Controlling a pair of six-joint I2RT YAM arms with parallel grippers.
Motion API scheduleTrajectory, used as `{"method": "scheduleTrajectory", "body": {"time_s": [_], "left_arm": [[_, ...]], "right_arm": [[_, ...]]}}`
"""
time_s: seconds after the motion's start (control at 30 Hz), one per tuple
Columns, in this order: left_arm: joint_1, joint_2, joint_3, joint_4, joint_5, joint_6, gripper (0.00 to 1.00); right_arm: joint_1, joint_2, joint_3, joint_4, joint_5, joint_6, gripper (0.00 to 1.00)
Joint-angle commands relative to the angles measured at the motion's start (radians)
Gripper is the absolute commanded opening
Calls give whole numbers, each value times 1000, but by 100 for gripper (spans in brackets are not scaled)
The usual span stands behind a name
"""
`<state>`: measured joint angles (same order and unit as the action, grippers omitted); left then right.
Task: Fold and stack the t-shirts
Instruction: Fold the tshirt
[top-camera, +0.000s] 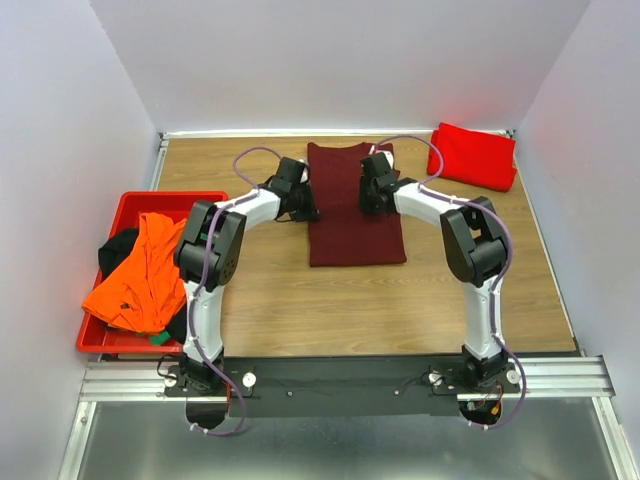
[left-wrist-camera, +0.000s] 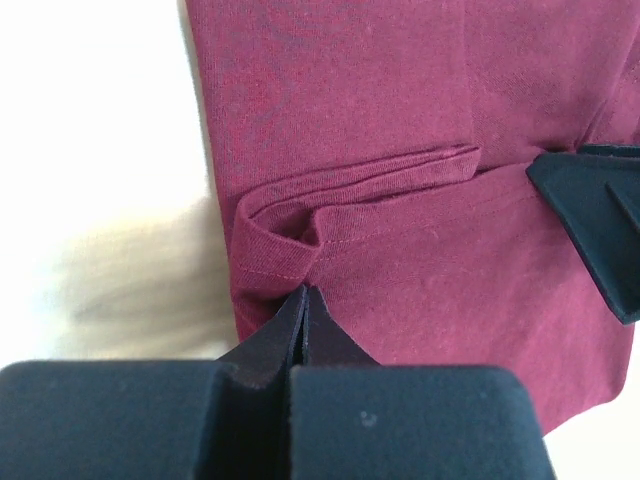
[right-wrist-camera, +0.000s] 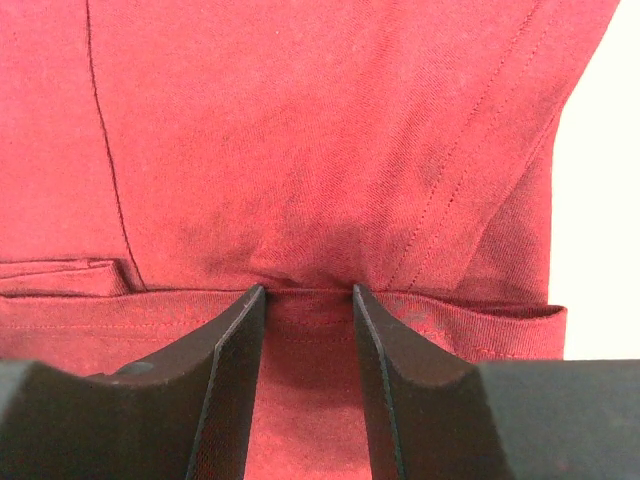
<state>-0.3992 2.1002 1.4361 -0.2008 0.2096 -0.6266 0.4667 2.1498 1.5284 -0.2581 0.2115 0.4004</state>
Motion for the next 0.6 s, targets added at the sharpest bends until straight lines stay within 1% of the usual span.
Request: {"method": "scheduleTrajectory", "body": {"time_s": [0.0,0.33,0.5,0.57], "left_arm": [[5,-63,-120,9,10,-15,0],[3,-216,-357,70,20,-13,0],[2,-282,-425,86,7,-1,0],[2,-295,-428,84,1,8,0]], "right_arm": [[45,16,-121,-135,-30,31,48],[118,-106,-254,-124,-80,100,48],[127,-140,-281,-115,-84,120,48],[127,-152,-275,-115,-75,120,53]]}}
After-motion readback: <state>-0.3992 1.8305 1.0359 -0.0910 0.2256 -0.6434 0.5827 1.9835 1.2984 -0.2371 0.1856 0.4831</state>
